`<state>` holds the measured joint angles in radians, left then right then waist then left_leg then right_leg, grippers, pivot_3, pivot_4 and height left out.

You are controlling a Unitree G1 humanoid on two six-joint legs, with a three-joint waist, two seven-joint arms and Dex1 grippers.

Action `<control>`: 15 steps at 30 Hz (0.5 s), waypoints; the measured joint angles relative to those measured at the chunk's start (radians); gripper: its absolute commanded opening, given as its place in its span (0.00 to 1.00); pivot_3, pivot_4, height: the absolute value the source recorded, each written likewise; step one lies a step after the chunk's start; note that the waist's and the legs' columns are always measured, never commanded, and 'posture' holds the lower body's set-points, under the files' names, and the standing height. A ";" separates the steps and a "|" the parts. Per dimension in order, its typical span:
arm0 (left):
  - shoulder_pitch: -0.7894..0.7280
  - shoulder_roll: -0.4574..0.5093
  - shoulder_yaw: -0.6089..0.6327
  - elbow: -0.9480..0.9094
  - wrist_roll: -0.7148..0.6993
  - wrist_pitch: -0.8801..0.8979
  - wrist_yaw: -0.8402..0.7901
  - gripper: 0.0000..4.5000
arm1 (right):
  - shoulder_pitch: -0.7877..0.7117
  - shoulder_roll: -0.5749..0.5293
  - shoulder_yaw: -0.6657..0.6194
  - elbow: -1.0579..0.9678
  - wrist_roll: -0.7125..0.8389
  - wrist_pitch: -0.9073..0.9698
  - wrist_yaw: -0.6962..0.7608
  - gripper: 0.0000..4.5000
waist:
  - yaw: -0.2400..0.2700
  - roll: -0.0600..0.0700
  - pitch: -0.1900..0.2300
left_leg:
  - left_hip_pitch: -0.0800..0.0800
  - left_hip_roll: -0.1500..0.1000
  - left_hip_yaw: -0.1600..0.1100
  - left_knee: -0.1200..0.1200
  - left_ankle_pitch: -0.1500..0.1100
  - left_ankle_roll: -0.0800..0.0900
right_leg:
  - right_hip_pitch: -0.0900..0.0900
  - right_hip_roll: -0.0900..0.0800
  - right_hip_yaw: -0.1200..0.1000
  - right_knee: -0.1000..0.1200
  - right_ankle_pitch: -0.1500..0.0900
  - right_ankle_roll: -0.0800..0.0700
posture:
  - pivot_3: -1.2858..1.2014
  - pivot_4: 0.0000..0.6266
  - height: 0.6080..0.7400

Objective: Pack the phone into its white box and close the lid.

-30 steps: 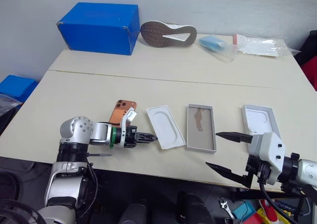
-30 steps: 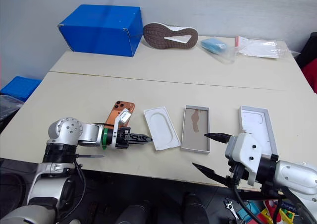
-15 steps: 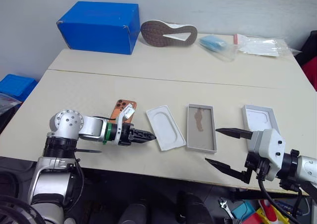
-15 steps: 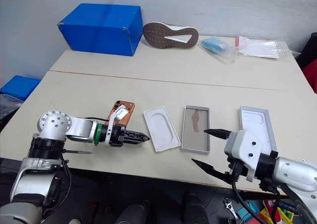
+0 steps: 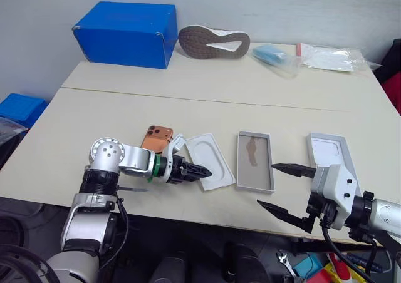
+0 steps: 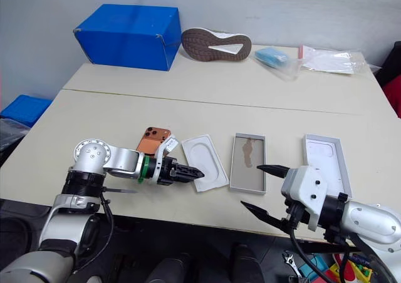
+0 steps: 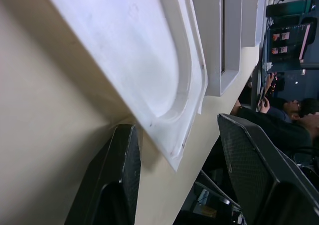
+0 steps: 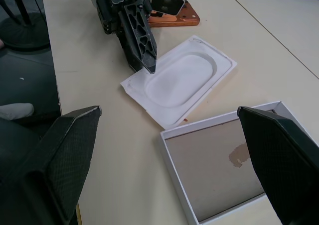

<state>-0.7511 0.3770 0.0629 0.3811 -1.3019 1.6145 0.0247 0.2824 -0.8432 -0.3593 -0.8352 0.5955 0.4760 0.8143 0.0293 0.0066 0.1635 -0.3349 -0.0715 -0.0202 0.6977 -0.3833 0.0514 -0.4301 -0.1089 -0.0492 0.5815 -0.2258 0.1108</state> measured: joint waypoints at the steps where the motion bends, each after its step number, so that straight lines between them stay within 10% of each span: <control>1: 0.000 -0.008 0.009 0.005 0.009 -0.001 0.003 0.42 | 0.002 0.000 0.000 0.000 0.000 0.000 0.000 1.00 | 0.000 0.000 0.000 | 0.000 0.000 0.000 0.000 -0.001 -0.001 | 0.000 0.000 0.000 0.000 0.000 0.000 | 0.52 0.24 1.00; 7: 0.021 -0.021 0.040 0.010 0.030 0.000 0.005 0.01 | 0.009 0.000 0.000 -0.002 -0.003 0.000 -0.002 1.00 | -0.002 0.000 0.000 | 0.000 0.000 0.000 0.000 -0.002 -0.004 | 0.000 0.000 0.000 0.000 0.000 0.000 | 0.52 0.24 1.00; 15: 0.024 -0.023 0.071 0.007 0.053 -0.001 -0.014 0.01 | 0.009 0.000 0.000 -0.002 -0.003 0.000 -0.002 1.00 | -0.004 0.000 0.000 | 0.001 0.001 0.000 0.000 -0.002 -0.006 | 0.001 0.001 0.000 0.000 0.000 0.000 | 0.52 0.24 1.00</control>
<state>-0.7272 0.3545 0.1337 0.3885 -1.2493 1.6140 0.0109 0.2911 -0.8433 -0.3598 -0.8371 0.5920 0.4759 0.8120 0.0258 0.0068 0.1634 -0.3339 -0.0708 -0.0201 0.6977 -0.3856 0.0454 -0.4296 -0.1082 -0.0491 0.5817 -0.2261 0.1110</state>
